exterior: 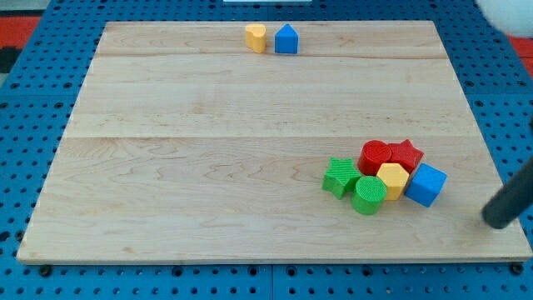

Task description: Separate the yellow hexagon from the green circle

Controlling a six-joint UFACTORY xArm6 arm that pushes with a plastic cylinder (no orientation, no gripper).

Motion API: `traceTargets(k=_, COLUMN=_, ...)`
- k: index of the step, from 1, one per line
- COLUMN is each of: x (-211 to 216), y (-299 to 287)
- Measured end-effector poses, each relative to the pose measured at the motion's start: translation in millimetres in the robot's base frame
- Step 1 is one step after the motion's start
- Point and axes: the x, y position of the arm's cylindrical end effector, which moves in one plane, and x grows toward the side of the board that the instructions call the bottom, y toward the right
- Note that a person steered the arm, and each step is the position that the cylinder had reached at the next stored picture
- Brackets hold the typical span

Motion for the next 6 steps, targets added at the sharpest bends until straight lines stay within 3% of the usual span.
traceTargets(k=1, x=-6.2, y=-53.0)
traceTargets(k=6, x=-11.3, y=-60.9)
